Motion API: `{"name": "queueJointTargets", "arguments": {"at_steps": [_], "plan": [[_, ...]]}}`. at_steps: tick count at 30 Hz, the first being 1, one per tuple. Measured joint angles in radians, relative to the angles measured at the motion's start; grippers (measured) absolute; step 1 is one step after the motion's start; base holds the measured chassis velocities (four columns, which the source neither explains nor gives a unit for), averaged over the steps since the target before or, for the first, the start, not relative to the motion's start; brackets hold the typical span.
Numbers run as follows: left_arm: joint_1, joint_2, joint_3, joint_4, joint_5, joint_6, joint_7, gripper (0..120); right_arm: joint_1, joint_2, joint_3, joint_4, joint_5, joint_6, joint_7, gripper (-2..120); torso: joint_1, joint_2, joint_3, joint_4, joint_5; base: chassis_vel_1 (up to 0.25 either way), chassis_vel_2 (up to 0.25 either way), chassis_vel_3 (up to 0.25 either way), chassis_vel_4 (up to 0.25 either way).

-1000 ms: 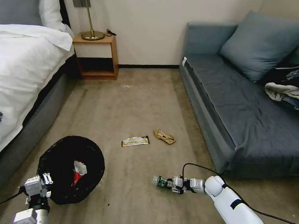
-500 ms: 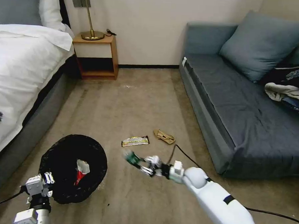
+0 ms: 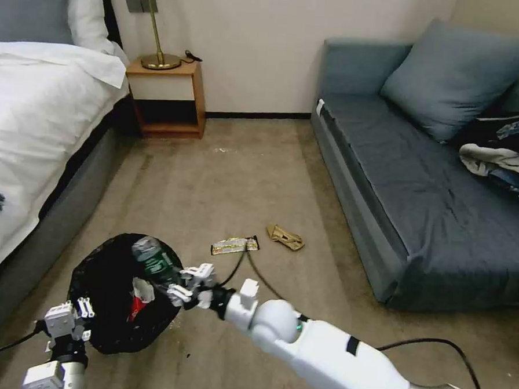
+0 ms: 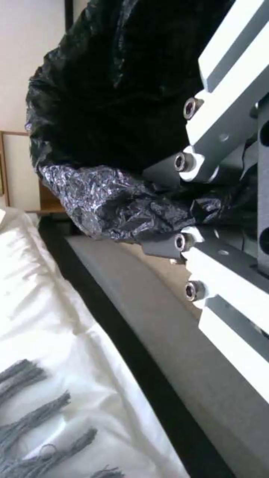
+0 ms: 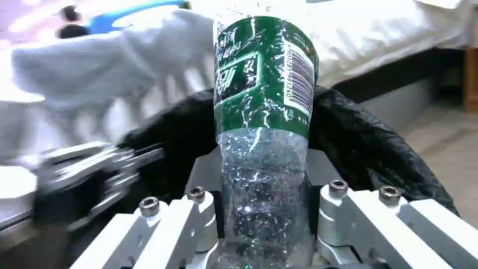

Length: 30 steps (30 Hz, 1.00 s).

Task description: Pick up the trash bin, then pick up the garbage on the floor and place it into the trash bin.

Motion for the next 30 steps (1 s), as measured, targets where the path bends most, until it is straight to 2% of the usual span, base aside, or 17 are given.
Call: {"name": "queueJointTargets", "arguments": {"at_steps": [2,7,17,21,22,24,25,29,30], "plan": [[-0.004,-0.005,0.004,0.003,-0.004,-0.008,0.003,6,0.003,0.057,-0.003,-0.054,-0.019,0.014,0.061,27,0.0,0.0,0.0,0.0,-0.0001,0.0,0.0,0.0,0.0],[-0.008,-0.01,0.007,0.004,-0.021,-0.03,0.02,6,-0.002,0.115,0.003,-0.118,-0.063,0.033,0.103,27,0.0,0.0,0.0,0.0001,0.0001,0.0,0.0,0.0,0.0],[-0.015,-0.002,0.001,0.004,-0.056,-0.061,0.044,6,-0.032,0.106,-0.018,-0.129,-0.116,0.026,0.105,29,0.0,0.0,0.0,-0.0001,0.0001,0.0,0.0,0.0,0.0],[-0.018,0.002,-0.001,0.008,-0.06,-0.063,0.046,6,-0.041,0.092,-0.021,-0.114,-0.128,0.016,0.107,45,0.0,0.0,0.0,-0.0002,0.0002,0.0,0.0,0.0,0.0],[-0.018,0.002,-0.001,0.008,-0.06,-0.063,0.046,6,-0.041,0.092,-0.021,-0.114,-0.128,0.016,0.107,45,0.0,0.0,0.0,-0.0002,0.0002,0.0,0.0,0.0,0.0],[-0.02,0.004,-0.002,0.013,-0.06,-0.064,0.046,6,-0.046,0.08,-0.023,-0.104,-0.13,0.015,0.11,57,0.0,0.0,0.0,-0.0001,0.0002,0.0,0.0,0.0,0.0],[-0.02,0.004,-0.002,0.013,-0.06,-0.064,0.046,6,-0.046,0.08,-0.023,-0.104,-0.13,0.015,0.11,57,0.0,0.0,0.0,-0.0001,0.0002,0.0,0.0,0.0,0.0],[-0.024,0.006,-0.003,0.022,-0.061,-0.067,0.046,6,-0.051,0.051,-0.024,-0.079,-0.13,0.016,0.111,74,0.0,0.0,0.0,-0.0001,0.0002,0.0,0.0,0.0,0.0],[-0.024,0.006,-0.003,0.022,-0.061,-0.067,0.046,6,-0.051,0.051,-0.024,-0.079,-0.13,0.016,0.111,74,0.0,0.0,0.0,-0.0001,0.0002,0.0,0.0,0.0,0.0]]}}
